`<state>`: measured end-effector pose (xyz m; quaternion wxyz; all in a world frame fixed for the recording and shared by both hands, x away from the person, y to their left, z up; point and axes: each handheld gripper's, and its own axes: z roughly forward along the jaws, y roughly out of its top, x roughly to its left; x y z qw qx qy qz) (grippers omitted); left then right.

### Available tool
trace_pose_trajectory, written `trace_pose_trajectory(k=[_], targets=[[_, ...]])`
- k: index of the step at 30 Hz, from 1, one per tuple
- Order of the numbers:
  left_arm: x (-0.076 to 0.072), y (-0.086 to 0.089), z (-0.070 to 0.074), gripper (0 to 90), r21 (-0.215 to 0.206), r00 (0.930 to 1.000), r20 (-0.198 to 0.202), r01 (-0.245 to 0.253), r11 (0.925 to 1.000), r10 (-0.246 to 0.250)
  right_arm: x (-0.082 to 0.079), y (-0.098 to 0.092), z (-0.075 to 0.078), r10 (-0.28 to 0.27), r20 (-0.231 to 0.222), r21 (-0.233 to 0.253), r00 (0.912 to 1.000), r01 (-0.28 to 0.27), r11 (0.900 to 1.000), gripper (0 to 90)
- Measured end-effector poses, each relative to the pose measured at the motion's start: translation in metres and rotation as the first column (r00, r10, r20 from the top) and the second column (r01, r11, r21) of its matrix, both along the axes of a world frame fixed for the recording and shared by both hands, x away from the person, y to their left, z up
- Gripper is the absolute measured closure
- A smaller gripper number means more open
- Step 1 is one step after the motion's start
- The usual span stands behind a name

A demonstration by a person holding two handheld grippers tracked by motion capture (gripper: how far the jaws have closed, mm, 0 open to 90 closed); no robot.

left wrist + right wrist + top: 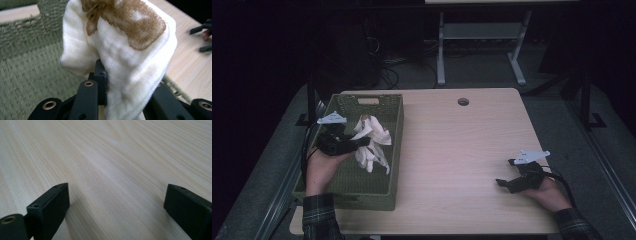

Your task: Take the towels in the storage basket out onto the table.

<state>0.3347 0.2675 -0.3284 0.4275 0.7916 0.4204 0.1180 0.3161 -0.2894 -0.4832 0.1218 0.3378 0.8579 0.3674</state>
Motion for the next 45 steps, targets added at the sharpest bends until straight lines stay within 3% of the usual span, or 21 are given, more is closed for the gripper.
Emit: trace_pose_trajectory(k=[9, 18, 29, 45], targets=[[-0.005, -0.015, 0.025, 72.5, -0.061, 0.9959, 0.076, 0.053, 0.9967, -0.049, 0.000, 0.000, 0.000, 0.000, 0.002, 0.000, 1.0000, 0.000, 1.000, 6.0], [-0.003, -0.033, 0.041, 72.5, -0.097, 0.9897, 0.120, 0.089, 0.9913, -0.077, 0.000, 0.000, 0.000, -0.001, 0.002, 0.000, 1.0000, 0.001, 1.000, 6.0], [0.001, -0.058, 0.045, 72.5, -0.117, 0.9846, 0.134, 0.129, 0.9848, -0.113, 0.000, 0.000, 0.000, -0.002, 0.002, -0.001, 1.0000, 0.002, 1.000, 5.9], [0.009, -0.111, 0.043, 72.4, -0.103, 0.9662, 0.128, 0.237, 0.9660, -0.224, 0.000, 0.002, 0.000, 0.012, -0.004, -0.007, 0.9999, -0.012, 1.000, 2.6]])
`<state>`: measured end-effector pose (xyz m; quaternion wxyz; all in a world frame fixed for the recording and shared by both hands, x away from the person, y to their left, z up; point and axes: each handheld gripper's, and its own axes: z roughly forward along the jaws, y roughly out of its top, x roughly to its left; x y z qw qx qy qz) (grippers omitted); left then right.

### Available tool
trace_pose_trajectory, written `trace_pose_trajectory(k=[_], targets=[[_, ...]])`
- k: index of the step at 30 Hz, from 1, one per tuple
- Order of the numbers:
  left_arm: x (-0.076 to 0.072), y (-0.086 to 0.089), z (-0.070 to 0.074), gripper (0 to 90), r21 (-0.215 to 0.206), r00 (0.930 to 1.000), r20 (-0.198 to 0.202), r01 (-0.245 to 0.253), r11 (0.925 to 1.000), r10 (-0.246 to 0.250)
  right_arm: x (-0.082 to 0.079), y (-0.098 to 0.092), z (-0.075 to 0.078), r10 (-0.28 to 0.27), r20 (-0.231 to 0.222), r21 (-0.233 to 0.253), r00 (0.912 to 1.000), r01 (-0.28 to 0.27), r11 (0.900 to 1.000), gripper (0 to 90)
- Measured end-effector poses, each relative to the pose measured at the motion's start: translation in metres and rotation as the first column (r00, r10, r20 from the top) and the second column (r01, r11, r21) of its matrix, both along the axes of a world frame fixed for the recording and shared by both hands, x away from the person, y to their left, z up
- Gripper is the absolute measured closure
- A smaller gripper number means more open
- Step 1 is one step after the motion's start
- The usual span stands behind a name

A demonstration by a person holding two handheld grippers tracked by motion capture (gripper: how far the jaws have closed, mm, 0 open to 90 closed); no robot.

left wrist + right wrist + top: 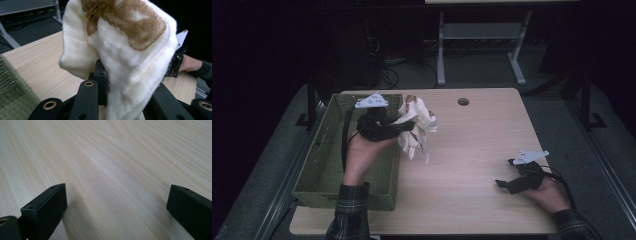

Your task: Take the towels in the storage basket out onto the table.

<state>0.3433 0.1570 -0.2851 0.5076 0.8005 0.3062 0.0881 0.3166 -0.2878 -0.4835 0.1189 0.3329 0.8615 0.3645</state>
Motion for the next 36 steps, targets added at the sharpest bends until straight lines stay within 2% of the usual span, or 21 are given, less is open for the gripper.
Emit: trace_pose_trajectory(k=[7, 15, 27, 36], targets=[[0.003, -0.019, -0.005, 72.4, 0.016, 0.9989, -0.013, 0.045, 0.9989, -0.045, 0.001, 0.000, 0.000, -0.025, -0.006, -0.008, 0.9997, 0.025, 1.000, 0.0], [0.006, -0.041, -0.014, 72.4, 0.029, 0.9965, -0.030, 0.080, 0.9964, -0.079, 0.001, 0.000, 0.000, -0.026, -0.008, -0.008, 0.9996, 0.026, 1.000, 0.0], [0.008, -0.090, -0.046, 72.4, 0.080, 0.9909, -0.037, 0.132, 0.9880, -0.129, 0.001, 0.000, 0.000, -0.024, -0.007, -0.008, 0.9997, 0.024, 1.000, 0.0], [0.005, -0.115, -0.067, 72.3, 0.101, 0.9905, -0.047, 0.133, 0.9859, -0.129, 0.001, 0.000, 0.000, -0.025, -0.008, -0.008, 0.9996, 0.025, 1.000, 0.0]])
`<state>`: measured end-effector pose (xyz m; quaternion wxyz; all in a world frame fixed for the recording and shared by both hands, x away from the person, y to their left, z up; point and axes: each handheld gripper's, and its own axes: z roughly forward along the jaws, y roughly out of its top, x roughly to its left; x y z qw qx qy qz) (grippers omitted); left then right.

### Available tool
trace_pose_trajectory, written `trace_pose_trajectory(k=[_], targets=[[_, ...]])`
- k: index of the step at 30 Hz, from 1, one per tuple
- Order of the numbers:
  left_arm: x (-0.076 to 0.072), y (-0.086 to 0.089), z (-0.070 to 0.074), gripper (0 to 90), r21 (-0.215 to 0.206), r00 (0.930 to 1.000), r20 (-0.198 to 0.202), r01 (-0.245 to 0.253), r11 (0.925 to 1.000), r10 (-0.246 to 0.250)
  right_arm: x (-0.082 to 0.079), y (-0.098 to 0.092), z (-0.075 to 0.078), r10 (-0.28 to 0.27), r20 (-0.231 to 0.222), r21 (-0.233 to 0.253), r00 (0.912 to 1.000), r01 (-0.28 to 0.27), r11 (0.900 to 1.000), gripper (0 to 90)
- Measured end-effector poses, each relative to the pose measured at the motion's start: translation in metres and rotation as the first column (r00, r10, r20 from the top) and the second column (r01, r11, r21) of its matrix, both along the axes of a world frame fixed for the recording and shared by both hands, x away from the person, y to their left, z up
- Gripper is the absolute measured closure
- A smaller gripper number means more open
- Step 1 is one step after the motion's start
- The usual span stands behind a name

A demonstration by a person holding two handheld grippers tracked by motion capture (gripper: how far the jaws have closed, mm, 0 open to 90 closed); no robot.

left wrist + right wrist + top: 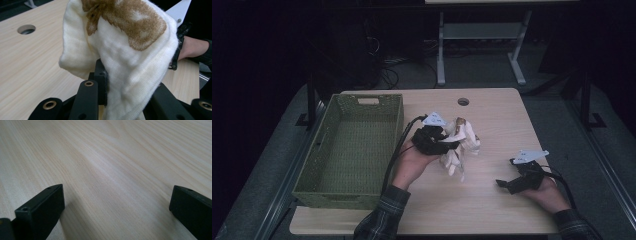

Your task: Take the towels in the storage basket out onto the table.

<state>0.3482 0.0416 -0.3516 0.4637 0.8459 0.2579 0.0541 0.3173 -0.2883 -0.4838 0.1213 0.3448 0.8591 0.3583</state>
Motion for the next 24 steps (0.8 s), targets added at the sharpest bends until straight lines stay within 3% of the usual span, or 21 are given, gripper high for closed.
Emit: trace_pose_trajectory(k=[8, 11, 14, 24], targets=[[0.000, -0.018, -0.018, 72.3, 0.020, 0.9999, -0.002, 0.010, 0.9997, -0.010, 0.000, 0.000, 0.000, 0.002, 0.001, -0.001, 1.0000, -0.002, 1.000, 0.0], [0.002, -0.024, -0.031, 72.3, 0.016, 0.9993, -0.033, 0.019, 0.9997, -0.018, 0.000, 0.000, 0.000, 0.001, 0.001, 0.000, 1.0000, -0.001, 1.000, 0.0], [0.003, -0.031, -0.043, 72.3, 0.051, 0.9992, -0.034, 0.023, 0.9984, -0.022, 0.000, 0.000, 0.000, 0.001, 0.001, 0.000, 1.0000, -0.001, 1.000, 0.0], [0.007, -0.048, -0.076, 72.2, 0.081, 0.9980, -0.047, 0.047, 0.9956, -0.043, 0.000, 0.000, 0.000, 0.001, 0.000, -0.001, 1.0000, -0.001, 1.000, 0.0]])
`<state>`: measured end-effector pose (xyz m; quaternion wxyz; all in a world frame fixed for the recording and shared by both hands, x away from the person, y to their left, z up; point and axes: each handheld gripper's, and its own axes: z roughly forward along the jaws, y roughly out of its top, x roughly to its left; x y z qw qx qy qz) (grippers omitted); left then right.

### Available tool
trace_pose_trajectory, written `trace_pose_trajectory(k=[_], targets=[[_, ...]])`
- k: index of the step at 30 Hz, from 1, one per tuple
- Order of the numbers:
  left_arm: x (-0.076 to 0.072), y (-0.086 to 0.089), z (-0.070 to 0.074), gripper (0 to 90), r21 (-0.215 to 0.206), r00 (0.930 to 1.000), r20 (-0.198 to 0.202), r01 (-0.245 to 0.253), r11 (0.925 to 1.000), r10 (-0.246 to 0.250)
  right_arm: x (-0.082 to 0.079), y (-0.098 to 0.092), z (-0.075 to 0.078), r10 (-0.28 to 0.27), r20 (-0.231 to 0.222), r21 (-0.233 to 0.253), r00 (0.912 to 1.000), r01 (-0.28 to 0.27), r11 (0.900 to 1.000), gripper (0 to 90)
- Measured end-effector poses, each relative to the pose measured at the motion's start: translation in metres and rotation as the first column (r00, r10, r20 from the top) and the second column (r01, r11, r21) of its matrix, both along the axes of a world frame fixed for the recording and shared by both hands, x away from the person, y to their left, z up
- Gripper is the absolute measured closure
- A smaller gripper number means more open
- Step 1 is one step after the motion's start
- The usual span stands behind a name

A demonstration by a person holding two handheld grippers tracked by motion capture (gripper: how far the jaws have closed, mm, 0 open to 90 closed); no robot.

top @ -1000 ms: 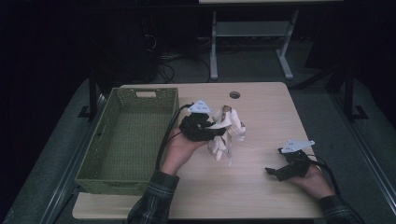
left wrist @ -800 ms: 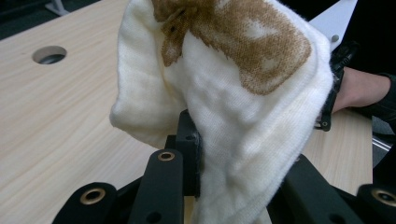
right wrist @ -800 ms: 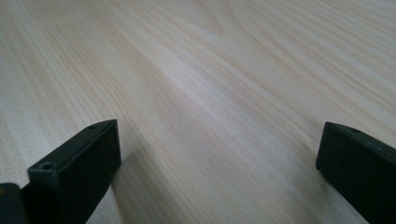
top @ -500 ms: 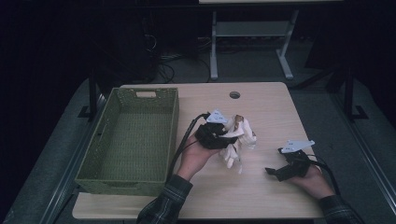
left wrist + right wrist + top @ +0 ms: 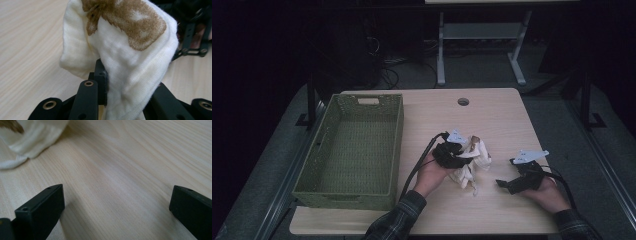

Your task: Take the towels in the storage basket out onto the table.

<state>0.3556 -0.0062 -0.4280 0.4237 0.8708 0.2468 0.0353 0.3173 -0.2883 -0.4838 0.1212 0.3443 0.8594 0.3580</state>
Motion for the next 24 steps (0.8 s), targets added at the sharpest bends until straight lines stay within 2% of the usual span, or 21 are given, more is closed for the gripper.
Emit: trace_pose_trajectory(k=[12, 15, 16, 19, 24], targets=[[0.006, -0.013, -0.033, 68.5, 0.048, 0.9991, -0.035, 0.025, 0.9985, -0.024, 0.000, 0.000, 0.000, -0.002, -0.001, 0.003, 1.0000, 0.002, 1.000, 0.0], [0.008, -0.015, -0.036, 55.6, 0.025, 0.9984, -0.051, 0.024, 0.9994, -0.023, 0.000, 0.000, 0.000, 0.001, 0.001, 0.001, 1.0000, -0.001, 1.000, 0.0], [0.007, -0.015, -0.035, 47.8, 0.020, 0.9983, -0.055, 0.023, 0.9995, -0.022, 0.000, 0.000, 0.000, 0.002, 0.000, 0.000, 1.0000, -0.002, 1.000, 0.0], [0.005, -0.013, -0.028, 35.1, 0.027, 0.9993, -0.031, 0.020, 0.9994, -0.019, 0.000, 0.000, 0.000, 0.000, -0.001, 0.001, 1.0000, 0.000, 1.000, 0.0], [-0.001, 0.001, -0.011, 26.5, -0.012, 0.9999, -0.006, -0.013, 0.9998, 0.013, 0.000, 0.000, 0.000, 0.002, 0.000, 0.000, 1.0000, -0.002, 1.000, 0.0]])
